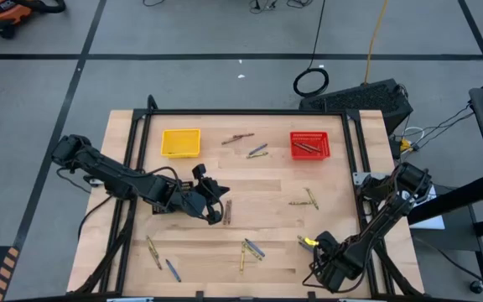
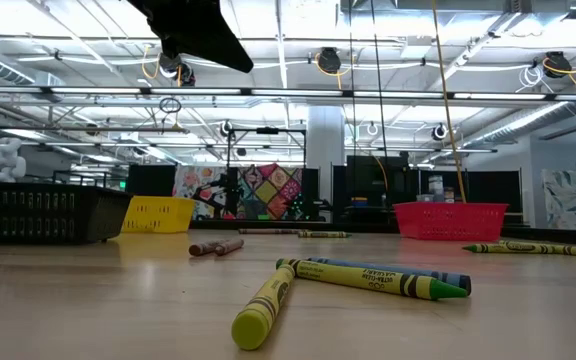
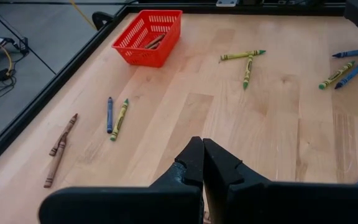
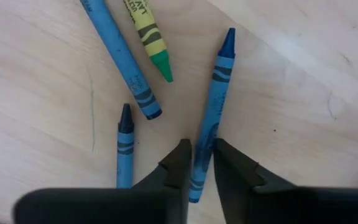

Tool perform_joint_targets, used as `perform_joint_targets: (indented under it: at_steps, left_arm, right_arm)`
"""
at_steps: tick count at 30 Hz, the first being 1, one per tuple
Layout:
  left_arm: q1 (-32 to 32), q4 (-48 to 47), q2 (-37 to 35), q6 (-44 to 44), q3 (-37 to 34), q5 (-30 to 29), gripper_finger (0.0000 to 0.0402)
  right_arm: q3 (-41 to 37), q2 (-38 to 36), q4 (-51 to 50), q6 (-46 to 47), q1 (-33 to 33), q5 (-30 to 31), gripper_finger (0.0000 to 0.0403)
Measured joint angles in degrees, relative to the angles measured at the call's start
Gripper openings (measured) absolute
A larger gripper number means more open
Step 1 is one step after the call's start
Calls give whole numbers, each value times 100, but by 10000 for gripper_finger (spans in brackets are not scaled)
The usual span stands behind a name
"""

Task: Sort crayons
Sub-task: Put the blue crayon into the black bin

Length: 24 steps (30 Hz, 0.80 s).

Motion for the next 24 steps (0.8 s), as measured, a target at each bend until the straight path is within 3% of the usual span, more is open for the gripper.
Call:
perform_joint_targets:
  at_steps: [4, 17, 24]
  left_arm:
    - [0, -2, 0, 0, 0, 0, 2]
    - [0, 0, 0, -42, 0, 2, 2]
    - [0, 2, 0, -55, 0, 2, 2]
  right_arm:
    - [-6, 2, -25, 92, 6, 176, 6]
    - [-11, -54, -162, 95, 28, 370, 2]
    - [-53, -440, -298, 74, 82, 1028, 1]
